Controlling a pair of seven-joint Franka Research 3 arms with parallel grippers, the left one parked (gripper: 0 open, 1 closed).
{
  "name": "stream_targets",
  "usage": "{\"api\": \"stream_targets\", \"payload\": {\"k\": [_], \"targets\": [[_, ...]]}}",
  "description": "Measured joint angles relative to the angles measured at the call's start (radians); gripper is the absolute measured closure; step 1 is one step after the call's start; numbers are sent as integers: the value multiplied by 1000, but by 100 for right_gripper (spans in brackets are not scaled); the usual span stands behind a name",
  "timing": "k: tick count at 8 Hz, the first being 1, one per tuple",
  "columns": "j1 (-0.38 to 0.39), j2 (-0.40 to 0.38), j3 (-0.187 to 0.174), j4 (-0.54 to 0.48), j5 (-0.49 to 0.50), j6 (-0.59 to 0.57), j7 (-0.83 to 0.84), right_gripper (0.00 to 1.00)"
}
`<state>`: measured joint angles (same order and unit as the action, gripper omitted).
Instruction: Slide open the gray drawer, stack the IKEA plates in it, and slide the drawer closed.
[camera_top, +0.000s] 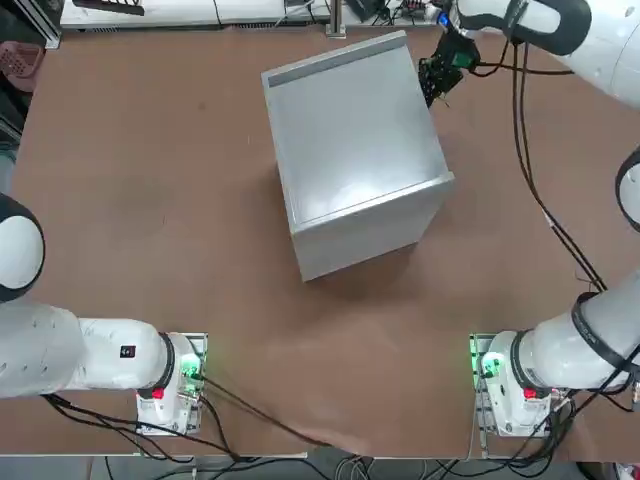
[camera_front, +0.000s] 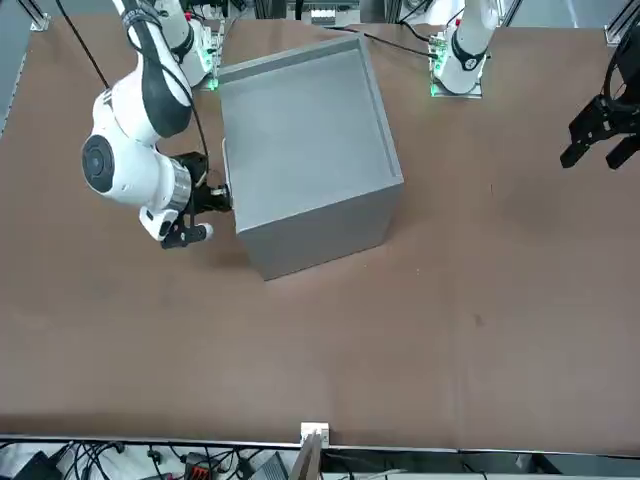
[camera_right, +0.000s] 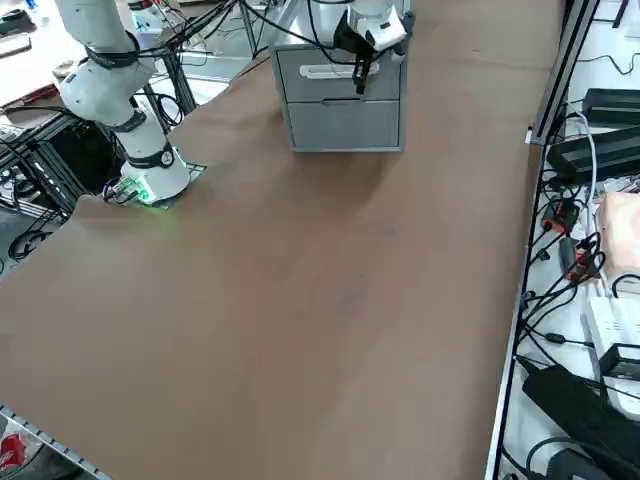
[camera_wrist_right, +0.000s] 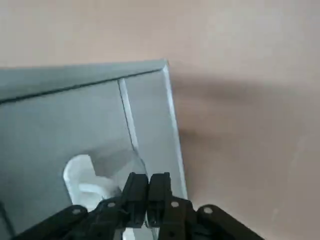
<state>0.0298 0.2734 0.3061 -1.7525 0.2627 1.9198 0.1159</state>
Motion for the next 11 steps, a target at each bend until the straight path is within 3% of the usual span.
{"api": "stream_targets", "payload": {"k": [2, 4, 6, 9, 11], "targets": [[-58, -18, -9, 107, -98, -94, 0, 83], [-128, -36, -11, 212, -177, -215, -13, 45], [-150, -75, -11, 250, -269, -268, -31, 4], [-184, -117, -21, 277, -301, -294, -33, 0], [-204, -140, -55, 299, -302, -327, -55, 0]]}}
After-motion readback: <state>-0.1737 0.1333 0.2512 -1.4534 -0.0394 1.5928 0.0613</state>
